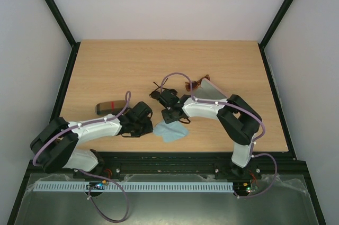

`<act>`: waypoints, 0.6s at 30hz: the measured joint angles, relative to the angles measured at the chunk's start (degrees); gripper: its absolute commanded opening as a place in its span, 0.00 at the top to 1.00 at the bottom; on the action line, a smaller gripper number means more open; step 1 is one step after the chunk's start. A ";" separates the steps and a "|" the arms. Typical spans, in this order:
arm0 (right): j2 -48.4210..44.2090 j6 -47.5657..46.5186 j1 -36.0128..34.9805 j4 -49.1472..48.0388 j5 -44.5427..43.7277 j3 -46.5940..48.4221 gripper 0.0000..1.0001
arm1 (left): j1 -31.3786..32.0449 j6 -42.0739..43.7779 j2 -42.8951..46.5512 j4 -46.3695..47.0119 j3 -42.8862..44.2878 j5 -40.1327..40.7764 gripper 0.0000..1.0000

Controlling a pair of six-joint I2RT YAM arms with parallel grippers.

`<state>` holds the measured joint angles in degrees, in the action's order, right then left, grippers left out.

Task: Organize the sunglasses
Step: Adjust the glasses cleaning cloth at the center of the board.

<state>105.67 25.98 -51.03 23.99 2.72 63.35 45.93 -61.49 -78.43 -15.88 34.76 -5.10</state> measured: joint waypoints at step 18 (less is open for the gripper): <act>-0.92 6.56 11.34 -3.54 -5.79 -2.40 0.83 | -2.38 4.46 -4.04 2.23 4.79 -1.95 0.64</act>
<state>104.75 32.53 -39.68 20.45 -3.07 60.95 43.55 -57.04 -82.48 -13.65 39.55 -7.05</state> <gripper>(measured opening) 0.051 0.360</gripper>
